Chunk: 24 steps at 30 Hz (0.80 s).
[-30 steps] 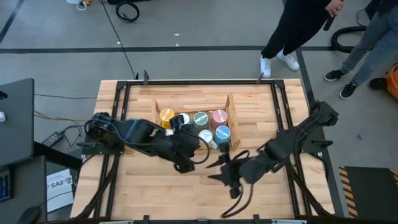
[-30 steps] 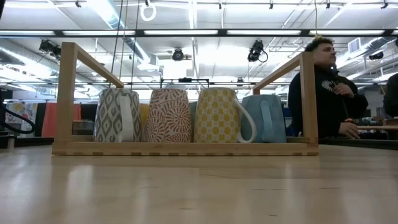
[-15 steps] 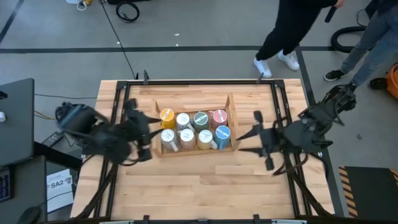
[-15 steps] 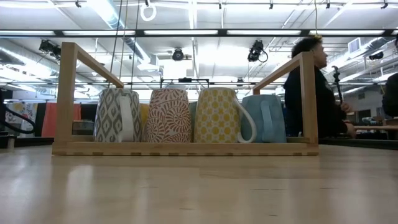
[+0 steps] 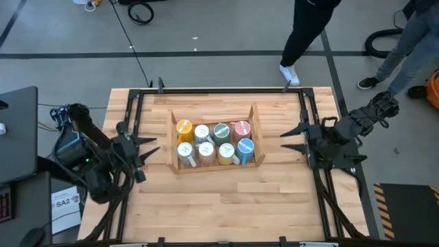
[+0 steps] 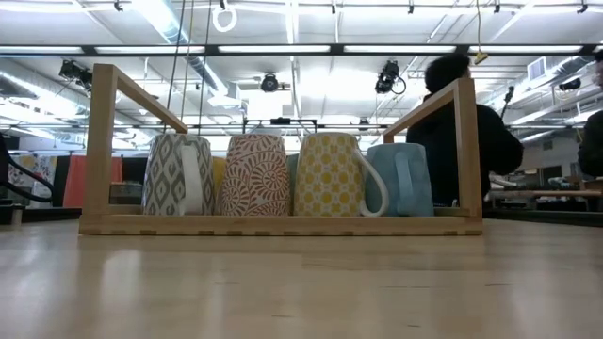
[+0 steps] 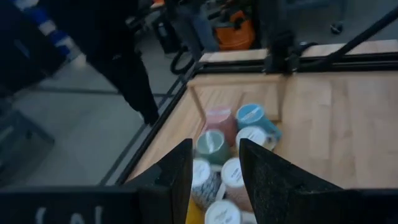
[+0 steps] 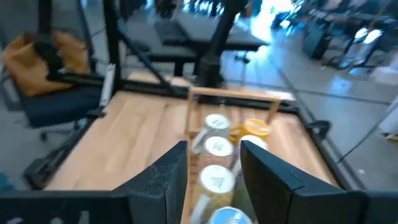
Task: Place coffee mugs
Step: Return to Home Position
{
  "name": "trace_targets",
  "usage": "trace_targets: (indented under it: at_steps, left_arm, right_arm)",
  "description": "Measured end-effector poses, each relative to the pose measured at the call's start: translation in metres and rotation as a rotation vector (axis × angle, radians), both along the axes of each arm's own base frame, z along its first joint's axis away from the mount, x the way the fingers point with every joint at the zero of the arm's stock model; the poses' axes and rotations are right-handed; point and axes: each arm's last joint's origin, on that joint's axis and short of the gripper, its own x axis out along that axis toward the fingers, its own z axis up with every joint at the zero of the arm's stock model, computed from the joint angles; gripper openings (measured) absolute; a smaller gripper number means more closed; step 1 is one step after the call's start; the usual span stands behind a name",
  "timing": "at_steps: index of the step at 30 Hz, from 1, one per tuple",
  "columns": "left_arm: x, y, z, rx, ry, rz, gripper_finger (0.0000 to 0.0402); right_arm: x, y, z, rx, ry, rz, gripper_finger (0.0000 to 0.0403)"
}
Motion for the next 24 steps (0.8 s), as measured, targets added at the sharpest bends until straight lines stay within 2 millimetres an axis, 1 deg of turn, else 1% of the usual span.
trace_targets:
  at_steps: [4,8,12,15,18,21,24]
  left_arm:
    - [-0.007,0.018,-0.04,-0.065,-0.028,0.088,0.0139]
    - [-0.01,0.032,-0.081,-0.146,-0.053,0.134,0.0134]
    - [-0.01,0.04,-0.12,-0.226,-0.095,0.133,0.012]
    - [-0.005,0.043,-0.145,-0.271,-0.117,0.099,0.0107]
    - [0.003,0.048,-0.163,-0.328,-0.136,0.021,0.0091]
    - [0.014,0.056,-0.178,-0.33,-0.155,-0.094,0.0078]
    - [0.022,0.069,-0.183,-0.296,-0.21,-0.186,0.0068]
  right_arm:
    - [-0.013,-0.017,-0.021,0.013,-0.114,-0.015,0.0153]
    - [-0.023,-0.029,-0.037,0.034,-0.237,0.032,0.0153]
    - [-0.027,-0.036,-0.054,0.046,-0.286,0.056,0.0153]
    - [-0.024,-0.041,-0.064,0.053,-0.302,0.045,0.0153]
    - [-0.018,-0.046,-0.074,0.069,-0.29,0.057,0.0153]
    - [-0.01,-0.05,-0.08,0.08,-0.275,0.086,0.0153]
    - [-0.004,-0.057,-0.082,0.102,-0.256,0.096,0.0153]
